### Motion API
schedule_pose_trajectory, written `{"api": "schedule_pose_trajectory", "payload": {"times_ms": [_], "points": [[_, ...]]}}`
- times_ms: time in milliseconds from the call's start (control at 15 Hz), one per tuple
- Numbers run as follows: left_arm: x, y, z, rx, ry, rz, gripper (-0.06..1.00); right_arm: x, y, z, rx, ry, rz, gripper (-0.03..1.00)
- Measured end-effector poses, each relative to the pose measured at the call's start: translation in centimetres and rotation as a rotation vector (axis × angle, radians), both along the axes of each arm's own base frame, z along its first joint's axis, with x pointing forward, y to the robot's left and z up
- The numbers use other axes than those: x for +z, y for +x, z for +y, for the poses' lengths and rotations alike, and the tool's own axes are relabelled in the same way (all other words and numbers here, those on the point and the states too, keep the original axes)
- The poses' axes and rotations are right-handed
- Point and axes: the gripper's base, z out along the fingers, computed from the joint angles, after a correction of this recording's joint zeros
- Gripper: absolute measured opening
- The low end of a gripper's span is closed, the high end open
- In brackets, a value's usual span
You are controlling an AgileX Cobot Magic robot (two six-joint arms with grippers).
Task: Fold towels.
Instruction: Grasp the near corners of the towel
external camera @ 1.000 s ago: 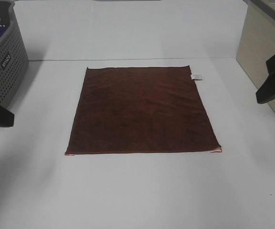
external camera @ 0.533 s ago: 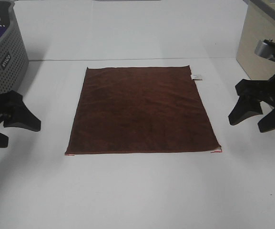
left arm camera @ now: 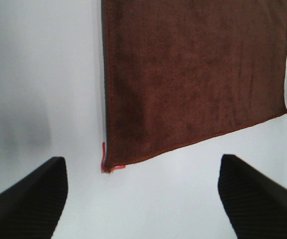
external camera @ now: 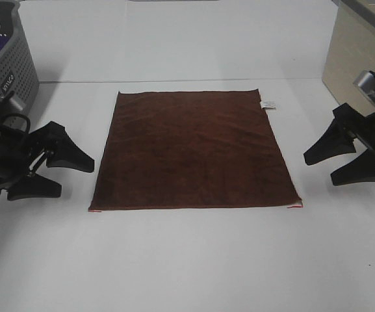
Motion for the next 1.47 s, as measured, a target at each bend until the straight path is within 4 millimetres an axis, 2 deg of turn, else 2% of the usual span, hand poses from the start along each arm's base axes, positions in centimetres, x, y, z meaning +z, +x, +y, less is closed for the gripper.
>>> {"api": "schedule_pose_trajectory", "payload": {"times_ms": [133, 333, 467, 667, 867, 933, 1200, 1333, 1467], "points": [[-1.3, 0.9, -0.3, -0.024, -0.029, 0.025, 0.77, -0.9, 0.9, -0.4, 0.023, -0.022, 0.021, 0.7], [-1.9, 2.2, -0.6, -0.042, -0.077, 0.035, 0.79, -2.3, 1.3, -0.6, 0.024, -0.032, 0.072, 0.7], [-2.1, 2.5, -0.7, -0.03, -0.088, 0.036, 0.79, -3.5, 1.3, -0.6, 0.012, -0.021, 0.109, 0.7], [-2.6, 2.5, -0.7, -0.025, -0.091, 0.052, 0.79, -4.2, 1.8, -0.3, -0.031, 0.038, 0.098, 0.7], [-3.4, 2.5, -2.6, -0.045, -0.11, 0.075, 0.79, -5.0, 2.1, 0.0, -0.05, 0.064, 0.112, 0.7], [-3.6, 2.4, -3.5, -0.054, -0.122, 0.081, 0.79, -5.1, 2.3, 0.5, -0.038, 0.061, 0.107, 0.7], [-3.9, 2.7, -6.1, -0.076, -0.152, 0.082, 0.78, -5.5, 3.4, 4.7, 0.083, 0.059, 0.106, 0.69], [-4.1, 2.9, -6.4, -0.069, -0.128, 0.072, 0.71, -5.8, 3.3, 5.4, 0.102, 0.054, 0.112, 0.62], [-4.8, 3.0, -6.3, -0.039, -0.09, 0.084, 0.29, -6.2, 3.3, 5.3, 0.096, 0.03, 0.117, 0.32]]}}
